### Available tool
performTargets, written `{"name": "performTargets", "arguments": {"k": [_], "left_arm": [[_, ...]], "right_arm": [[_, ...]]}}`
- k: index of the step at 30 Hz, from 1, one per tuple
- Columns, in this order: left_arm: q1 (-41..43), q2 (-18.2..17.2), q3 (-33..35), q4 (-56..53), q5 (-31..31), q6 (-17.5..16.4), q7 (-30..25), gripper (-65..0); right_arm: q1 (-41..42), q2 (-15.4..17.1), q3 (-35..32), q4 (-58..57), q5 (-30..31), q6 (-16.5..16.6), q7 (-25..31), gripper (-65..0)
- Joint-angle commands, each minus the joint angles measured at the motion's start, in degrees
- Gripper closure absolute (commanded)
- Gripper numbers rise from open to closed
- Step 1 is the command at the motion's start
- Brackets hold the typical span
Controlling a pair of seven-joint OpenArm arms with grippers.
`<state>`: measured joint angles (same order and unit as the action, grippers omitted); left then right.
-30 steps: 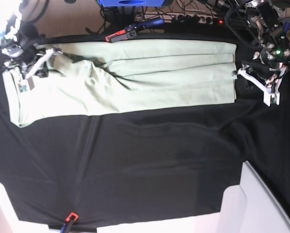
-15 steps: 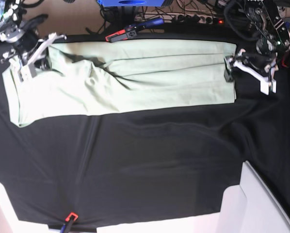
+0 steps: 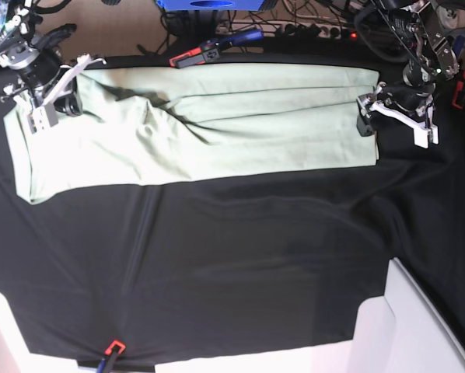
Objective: Fold the T-shirt properly
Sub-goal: 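Lift the strip end with the left gripper and fold it toward the right gripper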
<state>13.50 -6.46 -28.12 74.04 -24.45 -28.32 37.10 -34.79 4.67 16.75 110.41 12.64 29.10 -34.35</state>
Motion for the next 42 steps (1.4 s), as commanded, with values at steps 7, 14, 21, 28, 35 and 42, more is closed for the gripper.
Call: {"name": "performTargets", "arguments": {"k": [7,14,21,28,35,42], "left_arm": [[0.4,0.7,8.6,-3.6,0.2,-0.1,2.6,-31.2],[1.6,0.3,8.5,-2.9,0.2,-0.1,3.0,-8.4],[4.1,-0.6,5.7,4.6,0.2,0.1,3.1,0.0],[6.3,-0.4,0.3,19.8,0.2,0.1,11.6,0.0],[6.9,4.3,0.8,30.0,0.2,0.1,15.8,0.0],[7.0,9.2,9.2,30.4,-0.1,0.1,16.4,0.0]], "right_arm": [[-0.1,0.3,0.3,1.0,0.6,0.1,1.2,0.0],[0.0,0.3,0.3,0.9,0.6,0.1,1.1,0.0],[0.0,0.3,0.0,0.9,0.6,0.1,1.0,0.0],[-0.1,0.1,-0.2,0.9,0.8,0.1,1.0,0.0],[-0.2,0.1,-0.2,0.8,0.8,0.1,0.9,0.0],[-0.2,-0.9,-0.2,-0.3,0.8,0.1,0.9,0.0]]}}
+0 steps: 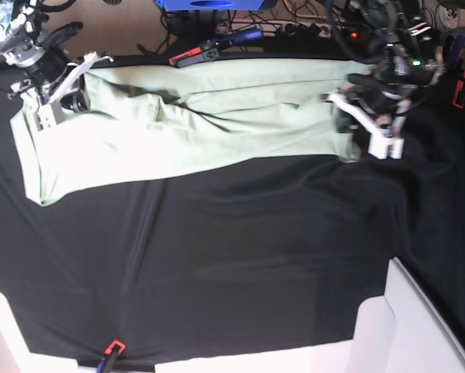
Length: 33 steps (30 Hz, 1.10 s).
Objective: Fold the T-shirt properly
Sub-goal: 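Lift the strip end with the left gripper and fold it toward the right gripper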
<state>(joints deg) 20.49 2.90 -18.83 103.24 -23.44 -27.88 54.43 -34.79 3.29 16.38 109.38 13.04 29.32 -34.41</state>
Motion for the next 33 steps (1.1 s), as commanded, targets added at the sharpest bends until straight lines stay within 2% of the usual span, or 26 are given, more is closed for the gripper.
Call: {"name": "performTargets", "arguments": {"k": [1,5,9,15,18,24,33], "left_arm": [[0.0,0.8,0.6,1.2,-1.1,-0.3,-0.9,0.0],[-0.4,4.1,4.5,1.2,-0.8,-0.3,-0.9,0.0],[-0.7,4.5,12.6,1.1,-0.8,0.0,-1.2,0.0],[-5.8,4.9,23.8,-1.6,-1.0,7.9,-1.2,0.0],[-9.4,4.2,29.2,-5.0,-0.8,10.7,-1.2,0.0],[-15.0,3.7,36.2,-12.4,-0.8,10.9,-0.9,0.0],[-18.0,3.0,41.8,-16.5,-0.7,10.9,-0.9,0.0]], "right_arm": [[-0.2,0.4,0.2,0.7,0.4,-0.1,1.0,0.0],[-0.3,0.5,0.2,0.7,0.3,-0.1,1.0,0.0],[-0.3,0.7,0.2,0.7,0.3,-0.1,1.0,0.0],[-0.2,0.8,0.2,0.7,0.3,-0.1,1.0,0.0],[-0.2,0.8,0.2,0.7,0.3,-0.1,1.0,0.0],[-0.1,0.8,0.2,0.7,0.3,-0.1,1.0,0.0],[0.1,0.8,0.3,0.7,0.3,-0.1,1.0,0.0]]}}
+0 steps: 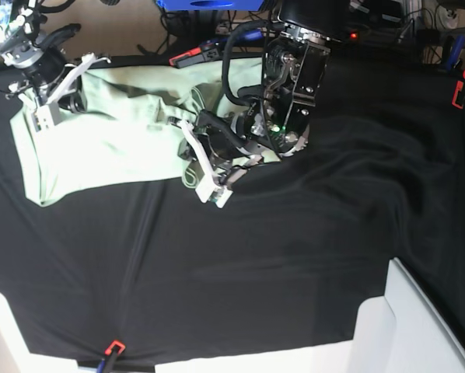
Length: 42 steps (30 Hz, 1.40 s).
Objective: Fold the T-shirt properly
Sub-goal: 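Lift the strip end with the left gripper and fold it toward the right gripper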
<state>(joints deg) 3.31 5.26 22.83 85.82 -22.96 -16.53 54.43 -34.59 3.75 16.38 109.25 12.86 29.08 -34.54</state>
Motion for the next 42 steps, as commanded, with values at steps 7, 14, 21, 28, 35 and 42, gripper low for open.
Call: {"name": "performTargets", "arguments": {"k": [7,14,21,28,35,42], "left_arm": [[-1.1,-0.4,3.4,0.6,-1.5,-0.4,2.2,0.0],[-1.2,-0.3,3.5,0.5,-1.3,-0.4,2.9,0.0],[-1.8,-0.4,5.8,0.5,-1.8,-0.7,2.9,0.0],[-3.7,-1.4,11.9,0.5,-1.9,-0.7,3.4,-5.4],[-3.6,-1.5,11.7,0.9,-1.9,-0.5,3.0,-34.8],[-5.0,-1.3,8.2,8.7,-1.9,-0.5,3.3,-34.9]], "right_arm": [[0.6,0.3,0.5,0.9,0.4,0.2,1.0,0.0],[0.7,0.3,0.2,0.9,0.4,0.2,1.0,0.0],[0.7,0.3,0.2,0.9,0.4,0.2,1.0,0.0],[0.7,0.3,0.2,0.9,0.4,0.2,1.0,0.0],[0.7,0.3,0.2,0.9,0.4,0.2,1.0,0.0],[0.6,0.3,0.6,0.9,0.4,0.2,1.0,0.0]]}}
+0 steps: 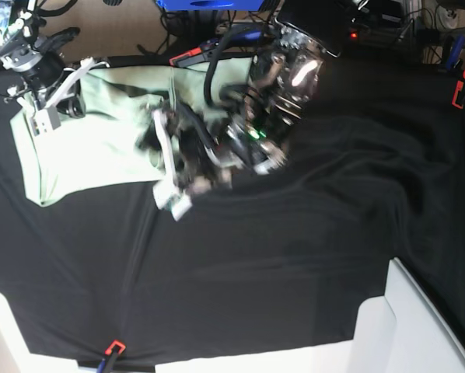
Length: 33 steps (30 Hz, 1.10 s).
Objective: Fold the T-shirt properly
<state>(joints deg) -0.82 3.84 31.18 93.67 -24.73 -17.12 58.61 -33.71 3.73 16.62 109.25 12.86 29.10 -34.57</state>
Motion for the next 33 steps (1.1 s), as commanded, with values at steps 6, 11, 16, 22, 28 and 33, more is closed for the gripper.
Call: {"name": "performTargets", "arguments": {"k": [6,11,16,22,28,33], "left_arm": [[0.3,-3.4,-12.8,7.9,0.6,0.2,-0.8,-31.1],[6.8,-11.2,-19.2,7.8,0.6,0.2,-1.3,0.0],[13.5,-14.5,-29.0,8.2,0.6,0.2,-1.4,0.0],[17.9,-14.4,-44.3,7.9,2.3,0.2,-2.0,0.0],[21.5,-13.3,-52.2,7.7,24.7,0.2,-11.7,0.0],[22.5,-10.6,-54.6,7.3,35.1,-0.1,-14.0,0.0]], "right_arm": [[-0.2,0.4,0.5,1.3,0.4,0.1,1.4,0.0],[1.1,1.1,3.0,1.2,0.3,0.1,1.0,0.0],[2.3,1.2,5.7,1.5,0.5,0.2,1.0,0.0],[2.9,1.8,-2.7,1.6,0.0,3.1,0.9,0.0],[9.8,4.2,-13.8,1.5,-4.5,3.1,-8.3,0.0],[16.8,4.0,-19.1,1.3,-4.6,3.1,-16.4,-13.2]]}}
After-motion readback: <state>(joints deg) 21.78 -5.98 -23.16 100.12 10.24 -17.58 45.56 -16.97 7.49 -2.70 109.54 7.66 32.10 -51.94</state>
